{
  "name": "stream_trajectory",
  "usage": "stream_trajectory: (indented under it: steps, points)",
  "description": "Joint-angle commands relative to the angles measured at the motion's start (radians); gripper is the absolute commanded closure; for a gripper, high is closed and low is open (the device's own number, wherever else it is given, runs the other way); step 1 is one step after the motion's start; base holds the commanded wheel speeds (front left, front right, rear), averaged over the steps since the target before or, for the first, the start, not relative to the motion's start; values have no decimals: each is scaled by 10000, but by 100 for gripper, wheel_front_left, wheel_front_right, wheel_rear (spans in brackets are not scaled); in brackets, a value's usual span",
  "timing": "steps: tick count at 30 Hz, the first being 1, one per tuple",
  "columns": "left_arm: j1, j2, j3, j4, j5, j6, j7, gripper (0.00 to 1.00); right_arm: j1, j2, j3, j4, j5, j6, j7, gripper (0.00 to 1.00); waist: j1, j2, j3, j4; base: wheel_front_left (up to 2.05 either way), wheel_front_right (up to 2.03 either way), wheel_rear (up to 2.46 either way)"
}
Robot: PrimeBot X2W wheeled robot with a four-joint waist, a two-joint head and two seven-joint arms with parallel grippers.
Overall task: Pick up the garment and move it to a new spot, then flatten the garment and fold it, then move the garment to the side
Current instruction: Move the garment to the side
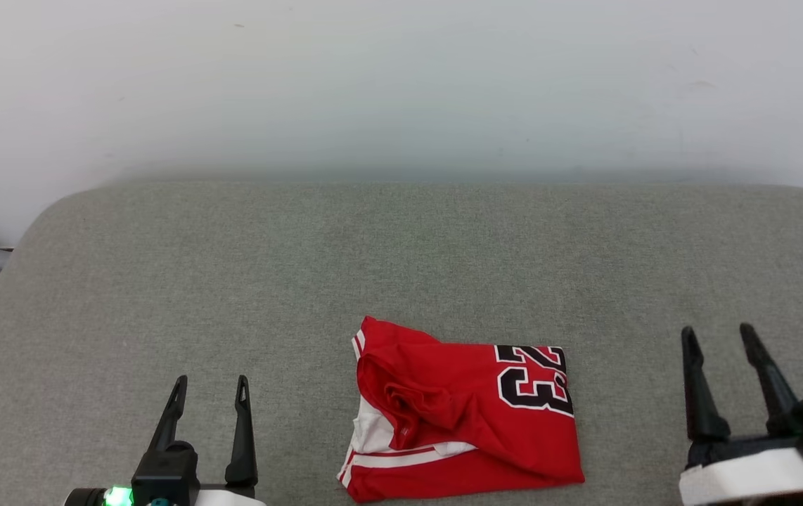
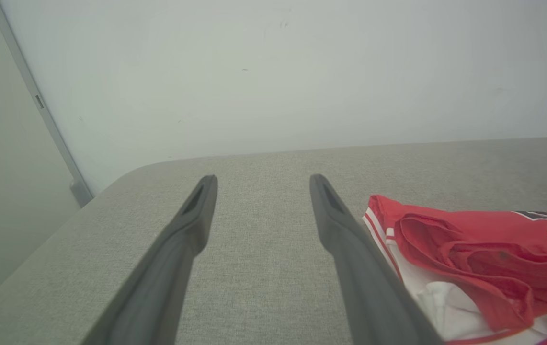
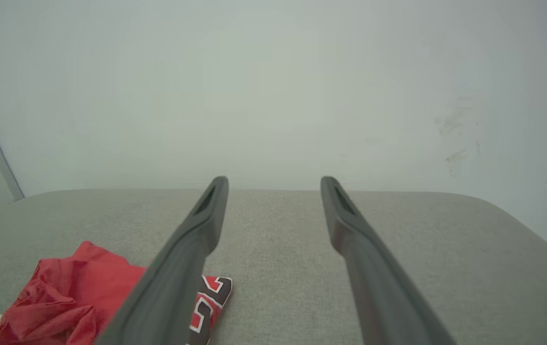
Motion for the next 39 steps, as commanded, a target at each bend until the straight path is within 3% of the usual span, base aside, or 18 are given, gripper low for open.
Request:
stream_trajectory:
  steps: [1, 6, 16, 23, 28, 39]
  points:
    - [-29, 15, -31, 12, 0, -39, -47, 0, -423, -143, -46, -63, 35, -8, 19, 0, 0, 0, 19, 25, 0, 0, 0]
    - [-149, -6, -98, 37, 37, -63, -47, 0, -1810, -847, 176, 102, 594, -8, 764, 0, 0, 0, 114, 109, 0, 0, 0]
    - [-406, -59, -225, 28, 54, -96, -47, 0, -4096, -3068, 2682, 645, 3799, -8, 5908, 0, 0, 0, 468, 334, 0, 0, 0]
    - [-679, -97, -309, 34, 46, -124, -47, 0, -4396, -3973, 3995, 1066, 5880, -8, 8809, 0, 0, 0, 829, 627, 0, 0, 0]
    - [-907, -143, -425, 32, 53, -134, -47, 0, -4370, -4172, 4482, 1550, 6601, -8, 9657, 0, 0, 0, 1198, 940, 0, 0, 0]
    - [-1330, -197, -465, 52, -11, -115, -47, 0, -4508, -3972, 5030, 3020, 6658, -8, 9454, 0, 0, 0, 2036, 1402, 0, 0, 0]
